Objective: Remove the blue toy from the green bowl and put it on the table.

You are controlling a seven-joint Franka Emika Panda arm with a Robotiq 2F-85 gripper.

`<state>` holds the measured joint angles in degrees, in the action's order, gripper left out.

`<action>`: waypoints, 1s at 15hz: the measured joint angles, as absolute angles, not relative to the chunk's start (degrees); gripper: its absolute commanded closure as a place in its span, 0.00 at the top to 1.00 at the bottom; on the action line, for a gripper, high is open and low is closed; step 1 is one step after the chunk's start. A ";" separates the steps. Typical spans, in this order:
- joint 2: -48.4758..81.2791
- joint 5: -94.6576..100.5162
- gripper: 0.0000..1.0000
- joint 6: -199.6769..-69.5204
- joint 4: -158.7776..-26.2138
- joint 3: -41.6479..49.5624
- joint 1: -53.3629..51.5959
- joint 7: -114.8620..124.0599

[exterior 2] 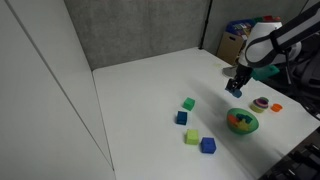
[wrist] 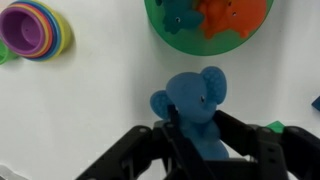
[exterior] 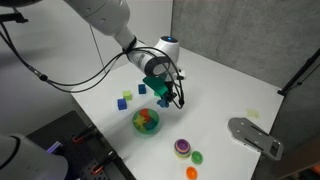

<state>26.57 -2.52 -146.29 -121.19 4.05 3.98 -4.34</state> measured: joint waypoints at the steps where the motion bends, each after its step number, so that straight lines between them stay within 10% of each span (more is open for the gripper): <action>1: 26.94 -1.93 0.77 -145.45 -119.94 4.43 3.99 -3.96; 4: 27.82 -1.38 0.99 -143.83 -117.43 5.14 4.04 -3.74; 15: 21.42 -0.41 1.00 -131.73 -112.49 6.34 5.11 -3.75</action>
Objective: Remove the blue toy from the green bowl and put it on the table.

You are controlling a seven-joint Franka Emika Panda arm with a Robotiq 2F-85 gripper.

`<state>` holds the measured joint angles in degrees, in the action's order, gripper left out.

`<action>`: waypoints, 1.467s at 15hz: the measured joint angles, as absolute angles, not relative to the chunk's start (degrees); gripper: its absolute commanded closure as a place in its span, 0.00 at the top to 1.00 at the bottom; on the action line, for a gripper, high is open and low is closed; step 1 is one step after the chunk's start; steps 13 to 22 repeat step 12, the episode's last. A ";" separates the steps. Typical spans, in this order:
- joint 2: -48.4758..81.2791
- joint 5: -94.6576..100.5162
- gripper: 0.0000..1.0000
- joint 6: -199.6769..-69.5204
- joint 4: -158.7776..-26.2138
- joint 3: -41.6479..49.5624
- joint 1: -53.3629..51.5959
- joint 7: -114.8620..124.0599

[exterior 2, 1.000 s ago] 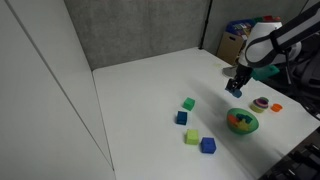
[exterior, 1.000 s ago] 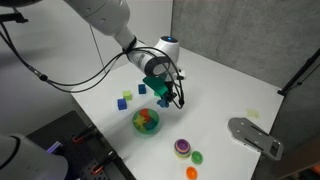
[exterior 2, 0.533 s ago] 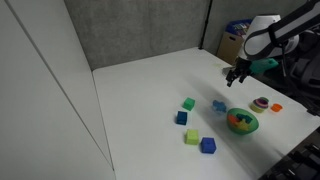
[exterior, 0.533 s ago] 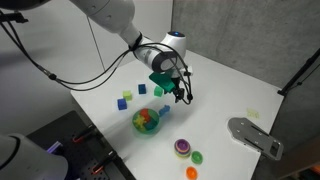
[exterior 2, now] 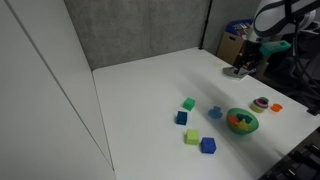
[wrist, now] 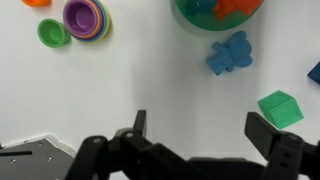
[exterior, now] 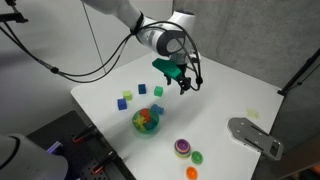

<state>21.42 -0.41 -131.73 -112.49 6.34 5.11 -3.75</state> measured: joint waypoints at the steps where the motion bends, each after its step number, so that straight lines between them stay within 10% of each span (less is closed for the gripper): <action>1: 20.38 -0.37 1.00 -129.16 -111.98 6.46 5.30 -3.75; 22: 12.06 4.11 1.00 -111.33 -108.35 7.36 6.30 -4.07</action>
